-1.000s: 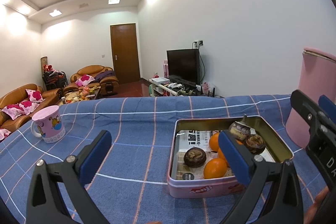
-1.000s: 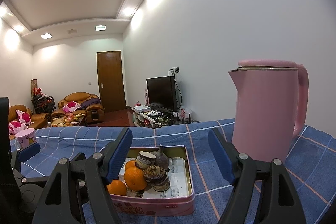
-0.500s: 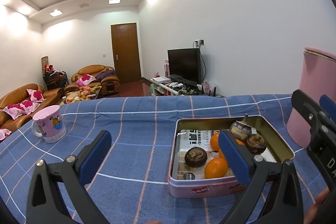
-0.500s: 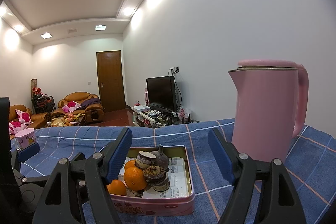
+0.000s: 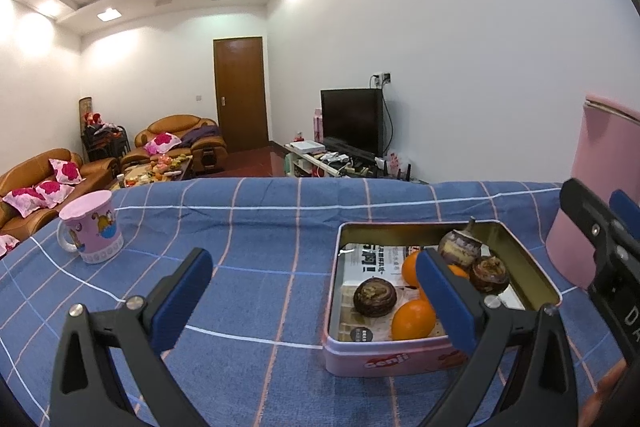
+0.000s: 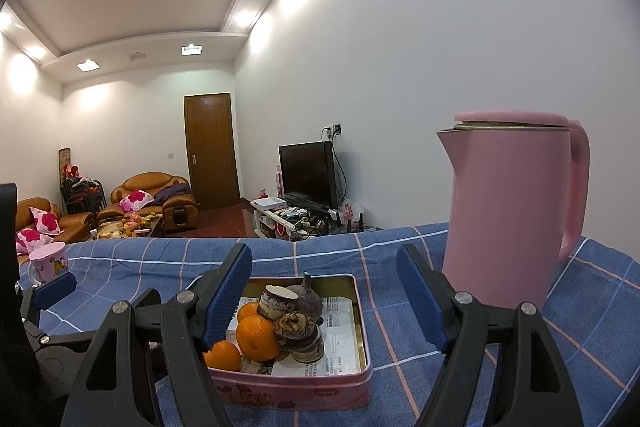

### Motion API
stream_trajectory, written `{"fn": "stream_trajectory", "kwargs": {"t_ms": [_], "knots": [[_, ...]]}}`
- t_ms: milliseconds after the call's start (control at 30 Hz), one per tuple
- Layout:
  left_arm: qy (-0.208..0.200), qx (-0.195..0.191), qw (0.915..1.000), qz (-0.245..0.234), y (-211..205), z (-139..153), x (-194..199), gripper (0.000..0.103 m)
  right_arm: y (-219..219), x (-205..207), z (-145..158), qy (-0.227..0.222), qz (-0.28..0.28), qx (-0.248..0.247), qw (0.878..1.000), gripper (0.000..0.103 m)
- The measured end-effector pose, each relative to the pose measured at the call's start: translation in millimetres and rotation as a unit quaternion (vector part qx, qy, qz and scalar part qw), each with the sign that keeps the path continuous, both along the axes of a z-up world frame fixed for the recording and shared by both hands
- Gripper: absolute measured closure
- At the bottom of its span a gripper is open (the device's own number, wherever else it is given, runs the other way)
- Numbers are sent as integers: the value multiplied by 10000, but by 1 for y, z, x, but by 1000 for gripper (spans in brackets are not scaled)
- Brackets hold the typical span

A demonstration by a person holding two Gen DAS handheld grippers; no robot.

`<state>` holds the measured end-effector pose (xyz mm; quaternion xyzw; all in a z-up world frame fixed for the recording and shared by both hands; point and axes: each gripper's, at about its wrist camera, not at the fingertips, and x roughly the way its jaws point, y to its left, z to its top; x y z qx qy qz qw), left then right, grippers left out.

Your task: Organize fruits

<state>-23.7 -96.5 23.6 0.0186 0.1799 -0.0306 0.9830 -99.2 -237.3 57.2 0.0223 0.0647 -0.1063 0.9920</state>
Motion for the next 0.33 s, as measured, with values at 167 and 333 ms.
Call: {"fn": "stream_trajectory", "kwargs": {"t_ms": [167, 333], "knots": [[49, -11, 10000, 2, 1, -1, 3, 0, 0, 1, 0, 25, -13, 6, 10000, 27], [71, 14, 10000, 32, -1, -1, 4, 0, -1, 1, 0, 28, -20, 10, 10000, 27]]}}
